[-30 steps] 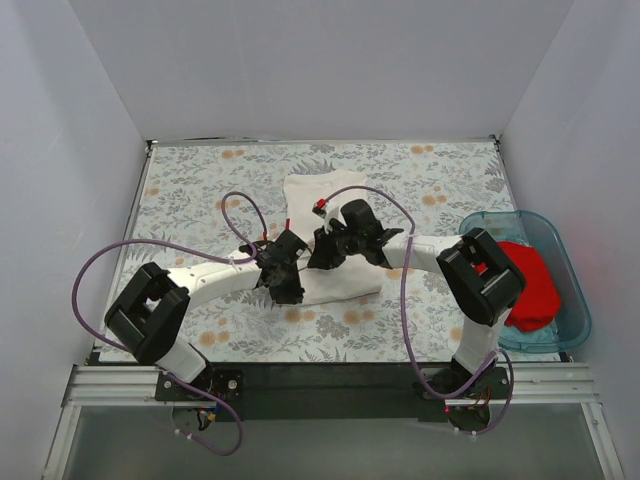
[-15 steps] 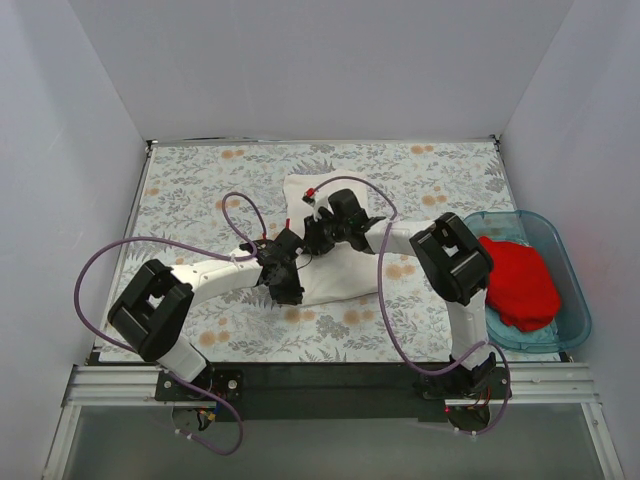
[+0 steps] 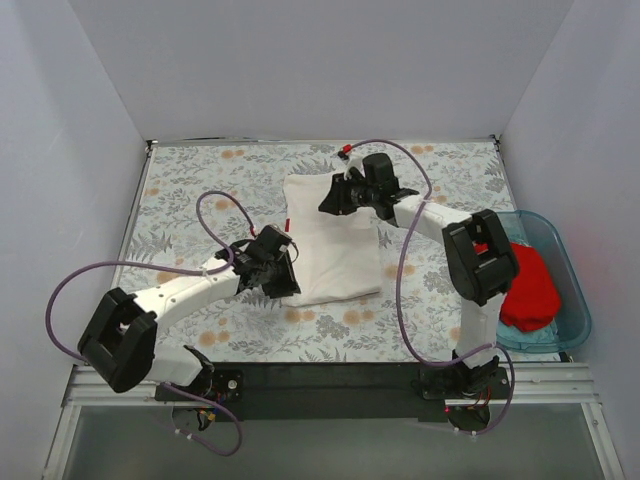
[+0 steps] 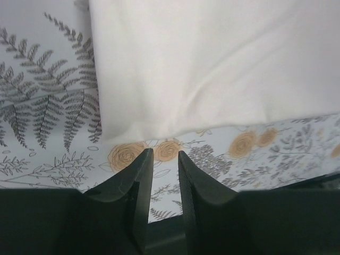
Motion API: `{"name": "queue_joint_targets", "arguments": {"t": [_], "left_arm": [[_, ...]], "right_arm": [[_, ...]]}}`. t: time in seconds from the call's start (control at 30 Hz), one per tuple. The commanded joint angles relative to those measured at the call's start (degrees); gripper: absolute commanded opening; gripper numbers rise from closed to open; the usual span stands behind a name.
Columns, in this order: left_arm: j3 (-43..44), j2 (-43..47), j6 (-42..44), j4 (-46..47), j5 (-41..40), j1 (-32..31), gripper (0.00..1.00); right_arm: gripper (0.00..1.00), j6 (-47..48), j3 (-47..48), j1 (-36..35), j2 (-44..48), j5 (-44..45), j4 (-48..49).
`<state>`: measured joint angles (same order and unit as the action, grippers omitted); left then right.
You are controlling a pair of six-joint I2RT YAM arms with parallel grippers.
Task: Fold and stack the t-shirts
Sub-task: Fold the tshirt
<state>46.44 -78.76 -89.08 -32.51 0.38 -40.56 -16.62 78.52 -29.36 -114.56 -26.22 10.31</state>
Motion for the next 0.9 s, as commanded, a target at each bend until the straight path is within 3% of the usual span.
{"name": "queue_joint_targets", "arguments": {"t": [0.0,0.13,0.27,0.4,0.63,0.87], "left_arm": [[0.1,4.8,1.0,5.9,-1.0,3.5,0.25],[0.5,3.2,3.3,13.4,3.1,10.7,0.24],[5.7,-5.3,5.7,19.3,4.7,14.6,0.19],[10.1,-16.4,7.4,24.2,5.2,17.3,0.13],[12.9,-26.8,6.1,25.4,7.8,23.1,0.10],[11.5,-19.2,8.3,22.9,10.0,23.5,0.18]], "right_arm": [[0.29,-2.8,-6.5,2.0,9.2,-8.2,0.4],[0.30,-2.5,-16.8,5.6,14.2,-11.0,1.0],[0.32,-3.0,-20.9,9.2,13.8,-12.7,2.9],[0.32,-3.9,-20.8,12.7,9.1,-15.8,5.3],[0.32,-5.2,-17.3,18.3,-1.1,-17.5,7.3],[0.34,-6.6,-19.1,19.8,5.4,-24.9,7.3]]}}
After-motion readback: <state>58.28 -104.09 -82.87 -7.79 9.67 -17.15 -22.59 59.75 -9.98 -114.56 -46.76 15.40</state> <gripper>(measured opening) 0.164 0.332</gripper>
